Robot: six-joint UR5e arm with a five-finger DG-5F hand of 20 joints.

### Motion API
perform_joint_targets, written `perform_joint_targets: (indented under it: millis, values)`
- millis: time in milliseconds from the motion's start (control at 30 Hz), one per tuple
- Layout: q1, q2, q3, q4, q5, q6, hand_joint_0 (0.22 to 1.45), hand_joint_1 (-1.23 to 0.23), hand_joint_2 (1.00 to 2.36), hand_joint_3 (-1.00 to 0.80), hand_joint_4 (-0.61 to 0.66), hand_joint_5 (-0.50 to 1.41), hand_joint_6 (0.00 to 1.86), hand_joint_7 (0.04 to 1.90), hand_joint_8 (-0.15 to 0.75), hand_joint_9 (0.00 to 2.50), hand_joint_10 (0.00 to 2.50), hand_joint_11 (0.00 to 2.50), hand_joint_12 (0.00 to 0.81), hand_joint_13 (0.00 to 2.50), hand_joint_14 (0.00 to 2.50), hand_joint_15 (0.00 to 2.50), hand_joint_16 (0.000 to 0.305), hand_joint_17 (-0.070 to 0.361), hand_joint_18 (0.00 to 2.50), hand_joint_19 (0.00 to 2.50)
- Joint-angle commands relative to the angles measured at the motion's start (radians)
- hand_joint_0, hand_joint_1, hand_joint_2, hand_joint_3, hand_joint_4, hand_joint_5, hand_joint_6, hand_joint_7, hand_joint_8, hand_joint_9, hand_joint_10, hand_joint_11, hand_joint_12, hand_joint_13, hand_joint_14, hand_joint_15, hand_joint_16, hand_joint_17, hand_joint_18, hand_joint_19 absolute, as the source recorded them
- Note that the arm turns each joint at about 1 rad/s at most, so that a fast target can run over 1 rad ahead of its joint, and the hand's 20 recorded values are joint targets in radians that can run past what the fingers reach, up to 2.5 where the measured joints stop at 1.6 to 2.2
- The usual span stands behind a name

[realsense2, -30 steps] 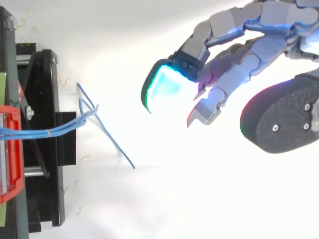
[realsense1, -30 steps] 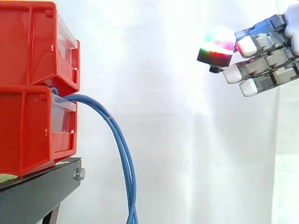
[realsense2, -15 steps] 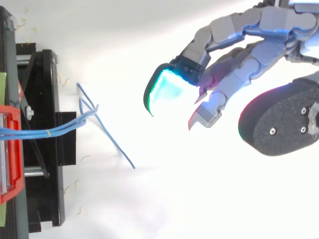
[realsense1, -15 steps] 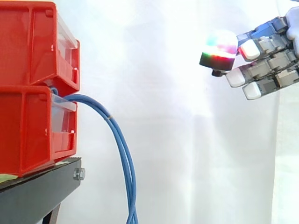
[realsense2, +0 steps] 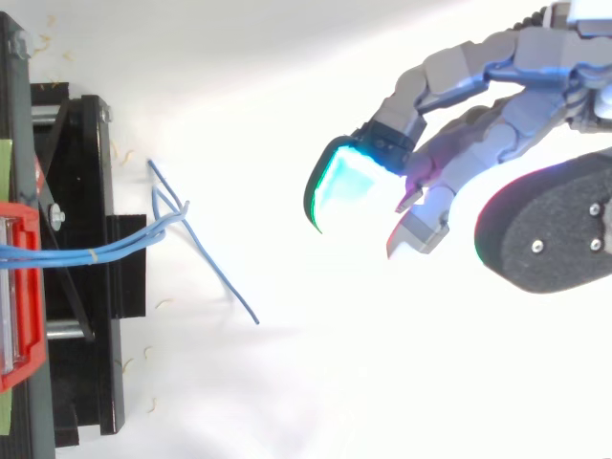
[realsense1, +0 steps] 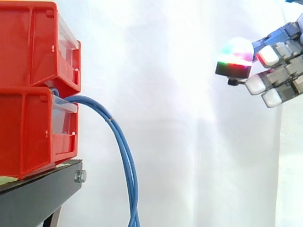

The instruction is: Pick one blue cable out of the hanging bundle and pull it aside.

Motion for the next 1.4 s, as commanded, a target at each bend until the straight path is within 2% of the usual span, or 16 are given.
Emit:
perform_joint_targets:
  millis: [0, 133, 300, 600, 733, 800, 900, 1000, 1200, 1367]
  values:
    - [-0.001, 0.026, 0.000, -0.008, -0.002, 0.001, 0.54, -0.55, 1.01, -0.42, 0.27, -0.18, 0.50, 0.77, 0.255, 0.86, 0.00, 0.18, 0.291, 0.61, 0.01, 0.25, 0.025, 0.056, 0.29, 0.58]
    - [0.001, 0.055, 0.000, -0.027, 0.002, -0.002, 0.54, -0.56, 1.01, -0.42, 0.27, -0.18, 0.50, 0.77, 0.255, 0.86, 0.00, 0.18, 0.294, 0.60, 0.01, 0.25, 0.025, 0.056, 0.28, 0.57]
    - [-0.007, 0.057, -0.002, -0.059, -0.003, 0.001, 0.54, -0.56, 1.01, -0.42, 0.27, -0.18, 0.50, 0.77, 0.256, 0.85, 0.00, 0.18, 0.293, 0.60, 0.01, 0.26, 0.025, 0.057, 0.28, 0.59]
    - [-0.007, 0.074, -0.002, -0.059, -0.002, -0.002, 0.54, -0.56, 1.00, -0.42, 0.27, -0.18, 0.50, 0.77, 0.252, 0.86, 0.00, 0.19, 0.294, 0.60, 0.01, 0.26, 0.025, 0.057, 0.28, 0.59]
    - [0.001, 0.072, -0.014, -0.059, 0.002, -0.001, 0.54, -0.56, 1.00, -0.42, 0.27, -0.18, 0.50, 0.78, 0.254, 0.85, 0.01, 0.19, 0.294, 0.60, 0.01, 0.26, 0.025, 0.057, 0.28, 0.59]
    - [0.004, 0.077, -0.077, -0.038, -0.002, 0.001, 0.54, -0.56, 1.01, -0.42, 0.27, -0.18, 0.50, 0.78, 0.255, 0.85, 0.00, 0.19, 0.294, 0.60, 0.01, 0.26, 0.025, 0.057, 0.28, 0.59]
    - [0.006, 0.078, -0.123, 0.050, -0.003, 0.004, 0.54, -0.56, 1.01, -0.42, 0.27, -0.18, 0.50, 0.78, 0.253, 0.85, 0.00, 0.19, 0.295, 0.60, 0.01, 0.26, 0.025, 0.057, 0.28, 0.59]
    - [0.006, 0.077, -0.127, 0.107, 0.005, 0.001, 0.54, -0.55, 1.01, -0.42, 0.27, -0.18, 0.50, 0.77, 0.255, 0.84, 0.00, 0.19, 0.294, 0.60, 0.01, 0.26, 0.026, 0.057, 0.28, 0.59]
    - [0.006, 0.075, -0.129, 0.099, 0.003, -0.005, 0.54, -0.55, 1.01, -0.42, 0.26, -0.18, 0.50, 0.77, 0.251, 0.82, 0.00, 0.20, 0.307, 0.57, 0.01, 0.25, 0.028, 0.063, 0.28, 0.55]
    - [0.007, 0.069, -0.129, 0.108, 0.034, -0.065, 0.52, -0.54, 1.00, -0.43, 0.24, -0.19, 0.50, 0.77, 0.254, 0.72, 0.00, 0.19, 0.343, 0.49, 0.01, 0.24, 0.039, 0.088, 0.27, 0.48]
